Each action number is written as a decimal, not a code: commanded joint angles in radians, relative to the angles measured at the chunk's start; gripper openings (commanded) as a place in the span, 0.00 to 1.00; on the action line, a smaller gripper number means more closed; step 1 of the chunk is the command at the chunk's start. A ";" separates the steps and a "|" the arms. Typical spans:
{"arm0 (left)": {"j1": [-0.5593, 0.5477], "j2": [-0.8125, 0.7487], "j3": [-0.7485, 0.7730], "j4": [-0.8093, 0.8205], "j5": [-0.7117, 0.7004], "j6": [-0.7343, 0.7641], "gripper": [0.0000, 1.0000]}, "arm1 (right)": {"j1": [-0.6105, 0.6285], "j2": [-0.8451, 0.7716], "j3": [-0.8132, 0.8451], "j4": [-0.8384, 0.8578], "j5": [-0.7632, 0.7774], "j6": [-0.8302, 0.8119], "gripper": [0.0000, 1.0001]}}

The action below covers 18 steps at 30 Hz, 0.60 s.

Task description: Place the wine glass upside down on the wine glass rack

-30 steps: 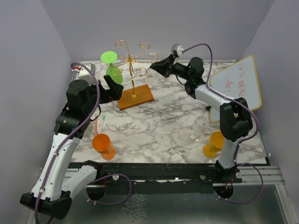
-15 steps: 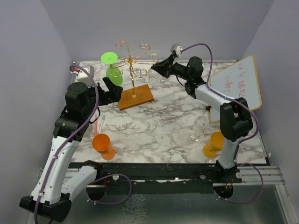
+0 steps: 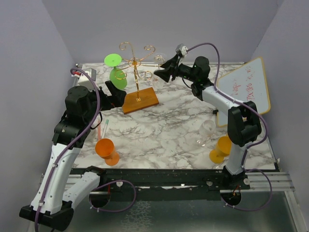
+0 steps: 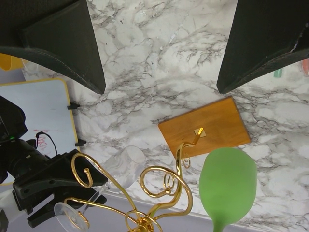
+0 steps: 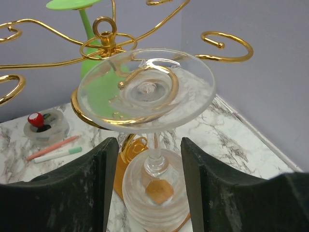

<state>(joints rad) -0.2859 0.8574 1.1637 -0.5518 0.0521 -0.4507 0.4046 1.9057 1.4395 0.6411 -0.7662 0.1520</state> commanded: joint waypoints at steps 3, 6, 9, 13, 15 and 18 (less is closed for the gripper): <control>-0.004 -0.020 0.067 -0.067 0.030 0.024 0.99 | -0.001 -0.095 -0.077 -0.021 0.014 -0.021 0.64; -0.004 -0.035 0.065 -0.084 0.025 0.030 0.99 | -0.001 -0.162 -0.145 -0.037 0.057 -0.039 0.71; -0.004 -0.054 0.054 -0.101 0.023 0.034 0.99 | -0.001 -0.254 -0.221 -0.060 0.124 -0.057 0.74; -0.004 -0.078 0.043 -0.137 0.038 0.030 0.99 | -0.001 -0.395 -0.344 -0.120 0.273 -0.072 0.75; -0.004 -0.092 0.039 -0.155 0.048 0.034 0.99 | -0.001 -0.482 -0.393 -0.193 0.383 -0.070 0.76; -0.004 -0.120 0.039 -0.178 0.060 0.041 0.99 | 0.000 -0.619 -0.414 -0.407 0.522 -0.059 0.76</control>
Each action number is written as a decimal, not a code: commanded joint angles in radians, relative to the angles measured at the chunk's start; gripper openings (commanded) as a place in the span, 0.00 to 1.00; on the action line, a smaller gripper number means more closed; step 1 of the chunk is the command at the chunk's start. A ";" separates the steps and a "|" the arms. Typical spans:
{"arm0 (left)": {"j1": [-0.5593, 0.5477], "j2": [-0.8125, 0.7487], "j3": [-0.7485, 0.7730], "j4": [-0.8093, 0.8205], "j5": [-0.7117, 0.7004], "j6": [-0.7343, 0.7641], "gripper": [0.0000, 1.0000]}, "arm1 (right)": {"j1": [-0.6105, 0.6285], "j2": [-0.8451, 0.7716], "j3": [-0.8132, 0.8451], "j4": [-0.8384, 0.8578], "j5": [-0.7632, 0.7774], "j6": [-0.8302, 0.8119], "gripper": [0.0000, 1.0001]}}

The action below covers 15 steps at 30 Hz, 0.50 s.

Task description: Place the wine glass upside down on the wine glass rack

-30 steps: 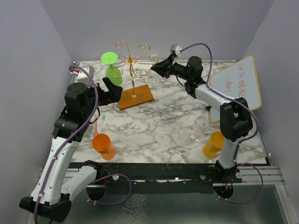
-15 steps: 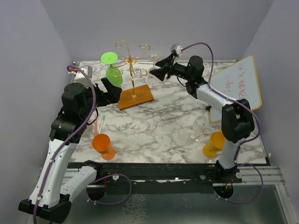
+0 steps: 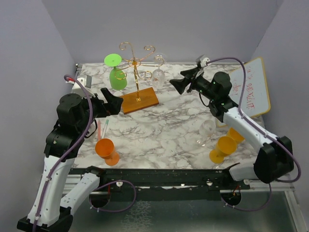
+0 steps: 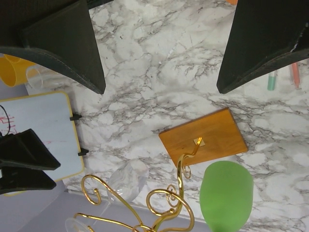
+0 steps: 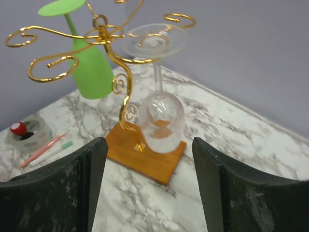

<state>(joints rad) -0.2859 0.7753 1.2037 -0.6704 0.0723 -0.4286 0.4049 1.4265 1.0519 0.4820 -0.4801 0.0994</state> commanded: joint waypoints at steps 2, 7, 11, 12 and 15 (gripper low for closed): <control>-0.004 -0.057 0.000 -0.067 0.067 0.027 0.99 | -0.001 -0.222 -0.017 -0.424 0.315 0.010 0.76; -0.004 -0.086 -0.002 -0.082 0.155 0.028 0.99 | 0.000 -0.378 0.065 -0.914 0.518 0.093 0.76; -0.004 -0.071 0.000 -0.117 0.145 -0.016 0.99 | -0.001 -0.422 0.145 -1.235 0.555 0.144 0.76; -0.004 -0.062 -0.002 -0.128 0.141 -0.026 0.99 | -0.001 -0.425 0.152 -1.302 0.568 0.159 0.76; -0.004 -0.052 -0.029 -0.135 0.154 -0.050 0.99 | 0.001 -0.429 0.140 -1.444 0.630 0.205 0.72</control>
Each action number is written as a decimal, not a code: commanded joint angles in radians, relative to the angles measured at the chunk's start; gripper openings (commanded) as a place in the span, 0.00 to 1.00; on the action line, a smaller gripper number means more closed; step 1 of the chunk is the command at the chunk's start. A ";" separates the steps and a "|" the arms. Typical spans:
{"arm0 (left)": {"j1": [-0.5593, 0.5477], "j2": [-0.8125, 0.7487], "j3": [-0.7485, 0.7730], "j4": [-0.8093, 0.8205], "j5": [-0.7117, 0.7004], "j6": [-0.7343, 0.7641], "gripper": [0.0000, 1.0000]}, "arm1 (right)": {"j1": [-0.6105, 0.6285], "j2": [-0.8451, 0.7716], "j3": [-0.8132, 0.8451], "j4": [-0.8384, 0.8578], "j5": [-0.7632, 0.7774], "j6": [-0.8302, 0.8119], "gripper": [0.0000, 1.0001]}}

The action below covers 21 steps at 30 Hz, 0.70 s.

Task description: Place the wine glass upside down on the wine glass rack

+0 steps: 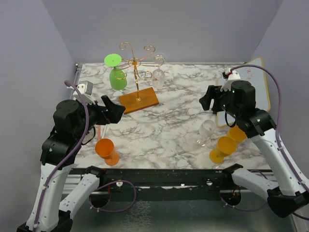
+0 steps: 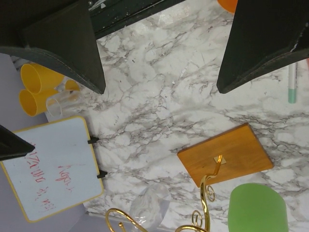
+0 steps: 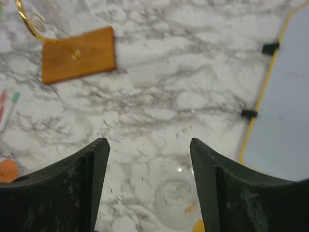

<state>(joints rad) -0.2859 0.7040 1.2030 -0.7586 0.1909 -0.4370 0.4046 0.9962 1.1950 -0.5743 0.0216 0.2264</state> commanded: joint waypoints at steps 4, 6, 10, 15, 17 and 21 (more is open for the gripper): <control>-0.004 0.002 -0.069 -0.037 0.016 -0.050 0.99 | 0.000 -0.019 -0.070 -0.431 0.203 0.120 0.65; -0.004 -0.005 -0.084 -0.036 -0.004 -0.055 0.99 | -0.001 -0.023 -0.094 -0.418 0.179 0.122 0.62; -0.004 0.001 -0.107 -0.030 0.026 -0.080 0.99 | 0.000 -0.013 -0.124 -0.371 0.139 0.127 0.56; -0.004 0.010 -0.136 -0.012 0.062 -0.131 0.99 | 0.001 -0.004 -0.138 -0.374 0.183 0.146 0.46; -0.004 0.013 -0.141 -0.012 0.060 -0.143 0.99 | 0.001 -0.011 -0.147 -0.375 0.187 0.153 0.44; -0.004 0.019 -0.144 -0.012 0.055 -0.166 0.99 | 0.001 -0.030 -0.163 -0.406 0.199 0.183 0.41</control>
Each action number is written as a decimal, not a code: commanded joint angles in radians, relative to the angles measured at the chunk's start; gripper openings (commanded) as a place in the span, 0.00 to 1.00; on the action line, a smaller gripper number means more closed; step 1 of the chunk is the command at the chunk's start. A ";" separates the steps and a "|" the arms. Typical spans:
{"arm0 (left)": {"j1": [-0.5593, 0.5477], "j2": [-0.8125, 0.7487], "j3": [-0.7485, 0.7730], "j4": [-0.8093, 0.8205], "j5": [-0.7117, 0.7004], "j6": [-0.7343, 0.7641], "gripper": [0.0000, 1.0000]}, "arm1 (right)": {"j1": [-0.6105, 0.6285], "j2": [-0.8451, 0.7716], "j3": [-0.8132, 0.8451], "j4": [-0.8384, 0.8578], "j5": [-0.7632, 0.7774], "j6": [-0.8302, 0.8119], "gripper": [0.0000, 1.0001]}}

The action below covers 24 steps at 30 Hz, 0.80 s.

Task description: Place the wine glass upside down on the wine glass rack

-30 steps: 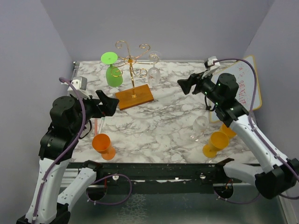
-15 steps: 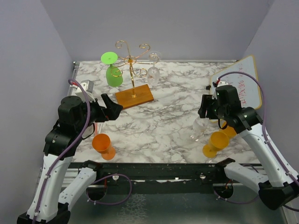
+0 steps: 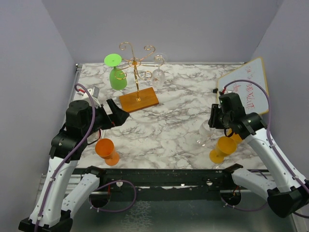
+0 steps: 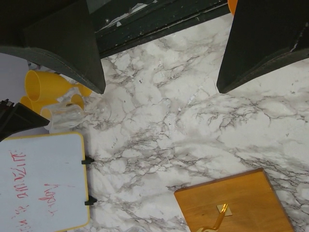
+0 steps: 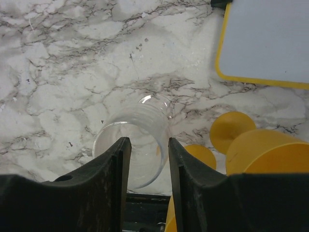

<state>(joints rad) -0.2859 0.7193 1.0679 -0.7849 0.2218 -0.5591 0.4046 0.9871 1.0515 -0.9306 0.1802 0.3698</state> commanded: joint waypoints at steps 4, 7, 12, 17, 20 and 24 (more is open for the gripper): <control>-0.004 0.002 -0.031 0.020 0.010 -0.062 0.99 | 0.000 -0.052 -0.014 -0.090 0.077 0.066 0.41; -0.003 -0.004 -0.059 0.044 0.008 -0.077 0.99 | 0.000 -0.061 -0.023 -0.091 0.084 0.075 0.41; -0.004 -0.022 -0.101 0.090 0.005 -0.119 0.99 | 0.001 -0.015 -0.041 -0.072 0.073 0.084 0.31; -0.004 -0.033 -0.116 0.119 -0.015 -0.136 0.99 | 0.001 0.032 -0.027 -0.023 0.017 0.065 0.05; -0.004 -0.034 -0.131 0.136 -0.031 -0.144 0.99 | 0.001 0.051 -0.017 -0.009 -0.008 0.070 0.01; -0.004 -0.025 -0.148 0.165 -0.034 -0.176 0.99 | 0.000 0.042 -0.003 0.056 -0.096 0.087 0.01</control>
<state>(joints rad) -0.2859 0.6949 0.9455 -0.6735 0.2127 -0.6933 0.4042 1.0225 1.0370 -0.9337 0.2062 0.4301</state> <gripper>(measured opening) 0.988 0.073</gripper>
